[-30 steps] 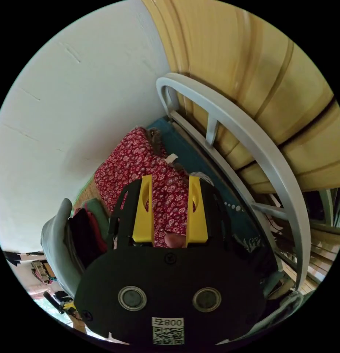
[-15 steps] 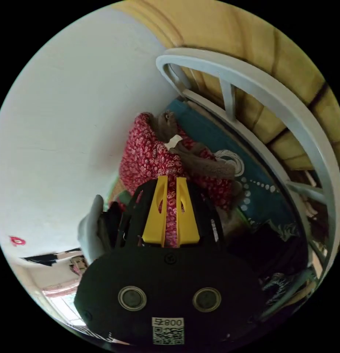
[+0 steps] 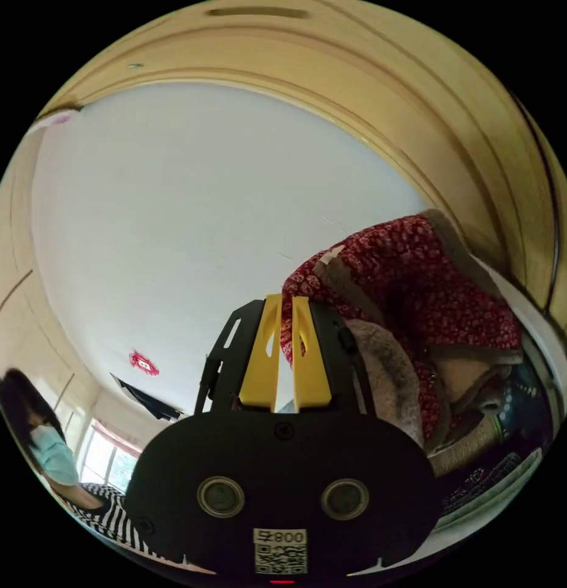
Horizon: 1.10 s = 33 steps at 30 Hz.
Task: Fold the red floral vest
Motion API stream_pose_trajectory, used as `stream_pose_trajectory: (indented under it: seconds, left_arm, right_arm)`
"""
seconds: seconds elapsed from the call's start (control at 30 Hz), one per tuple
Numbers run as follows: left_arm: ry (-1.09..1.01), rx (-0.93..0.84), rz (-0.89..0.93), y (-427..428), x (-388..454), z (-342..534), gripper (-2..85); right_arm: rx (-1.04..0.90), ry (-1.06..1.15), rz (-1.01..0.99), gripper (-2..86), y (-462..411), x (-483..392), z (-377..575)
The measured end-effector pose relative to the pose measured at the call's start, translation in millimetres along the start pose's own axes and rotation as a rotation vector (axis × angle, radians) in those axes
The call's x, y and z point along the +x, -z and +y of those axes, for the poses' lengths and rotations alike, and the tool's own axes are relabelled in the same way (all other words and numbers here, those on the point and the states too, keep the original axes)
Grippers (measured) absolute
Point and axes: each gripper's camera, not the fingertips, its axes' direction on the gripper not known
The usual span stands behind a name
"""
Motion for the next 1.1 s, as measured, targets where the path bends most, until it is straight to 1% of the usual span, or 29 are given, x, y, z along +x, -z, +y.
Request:
stream_pose_trajectory:
  seconds: [0.07, 0.13, 0.2, 0.23, 0.37, 0.47, 0.6, 0.63, 0.7, 0.77, 0.83, 0.97, 1.03, 1.1]
  left_arm:
    - [-0.011, 0.025, 0.013, 25, 16, 15, 0.1]
    - [-0.035, 0.056, 0.017, 61, 38, 35, 0.1]
    - [-0.058, 0.073, 0.027, 89, 54, 50, 0.2]
    - [-0.073, 0.086, 0.033, 107, 66, 61, 0.2]
    - [-0.140, 0.134, 0.075, 167, 102, 93, 0.6]
    - [-0.242, 0.168, 0.085, 224, 141, 118, 1.6]
    - [-0.457, 0.183, 0.049, 306, 212, 149, 6.4]
    - [-0.509, 0.178, 0.054, 328, 231, 159, 6.9]
    - [-0.578, 0.163, 0.107, 361, 257, 175, 7.2]
    - [-0.613, 0.142, 0.139, 396, 277, 194, 7.1]
    - [-0.640, 0.153, 0.144, 449, 294, 230, 6.8]
    - [-0.570, 0.179, 0.070, 530, 298, 284, 6.6]
    - [-0.530, 0.200, 0.116, 572, 295, 309, 6.8]
    - [-0.511, 0.152, 0.142, 593, 295, 323, 7.0]
  right_arm:
    - [0.042, 0.059, -0.004, 1.4, 16, -39, 9]
    - [0.094, 0.104, -0.073, 1.1, 35, -72, 22]
    - [0.138, 0.168, -0.220, 0.5, 54, -118, 45]
    - [0.145, 0.189, -0.245, 0.4, 58, -131, 51]
    - [0.170, 0.372, -0.370, 1.1, 78, -242, 105]
    - [0.189, 0.478, -0.478, 1.4, 88, -318, 157]
    - [0.199, 0.588, -0.572, 1.6, 92, -411, 247]
    - [0.200, 0.596, -0.578, 1.6, 91, -423, 261]
    - [0.219, 0.619, -0.591, 1.6, 86, -464, 320]
    - [0.228, 0.605, -0.609, 1.6, 78, -487, 362]
    - [0.225, 0.585, -0.633, 1.6, 65, -506, 403]
    - [0.193, 0.547, -0.678, 1.6, 22, -538, 499]
    - [0.168, 0.530, -0.682, 1.6, -3, -548, 541]
    - [0.138, 0.491, -0.696, 1.6, -42, -554, 600]
